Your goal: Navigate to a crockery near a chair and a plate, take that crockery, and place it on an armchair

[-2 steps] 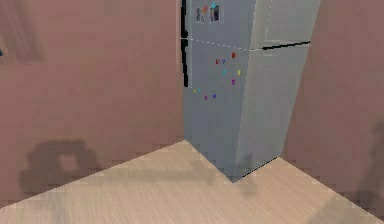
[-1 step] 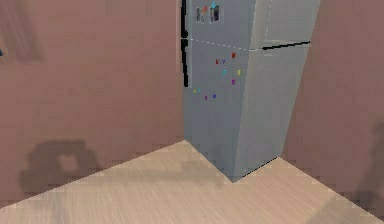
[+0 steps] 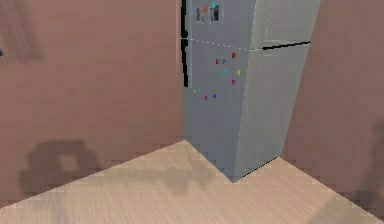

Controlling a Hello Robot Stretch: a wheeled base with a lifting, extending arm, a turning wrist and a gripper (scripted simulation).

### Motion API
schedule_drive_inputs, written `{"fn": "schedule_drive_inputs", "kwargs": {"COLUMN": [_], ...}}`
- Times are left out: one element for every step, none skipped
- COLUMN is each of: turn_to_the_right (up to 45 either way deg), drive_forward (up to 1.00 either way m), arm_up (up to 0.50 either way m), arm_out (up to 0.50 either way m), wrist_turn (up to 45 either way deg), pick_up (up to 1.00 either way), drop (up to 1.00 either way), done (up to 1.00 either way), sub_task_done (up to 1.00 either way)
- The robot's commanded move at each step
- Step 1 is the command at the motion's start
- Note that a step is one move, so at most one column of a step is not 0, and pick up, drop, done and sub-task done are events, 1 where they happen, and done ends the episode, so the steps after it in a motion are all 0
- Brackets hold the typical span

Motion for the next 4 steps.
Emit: {"fn": "schedule_drive_inputs", "kwargs": {"turn_to_the_right": [0.0, -45.0, -45.0, -15.0], "drive_forward": [0.0, 0.0, 0.0, 0.0], "arm_up": [0.0, 0.0, 0.0, 0.0], "arm_out": [-0.4, 0.0, 0.0, 0.0], "wrist_turn": [0.0, 0.0, 0.0, 0.0], "pick_up": [0.0, 0.0, 0.0, 0.0], "drop": [0.0, 0.0, 0.0, 0.0], "done": [0.0, 0.0, 0.0, 0.0], "sub_task_done": [0.0, 0.0, 0.0, 0.0]}}
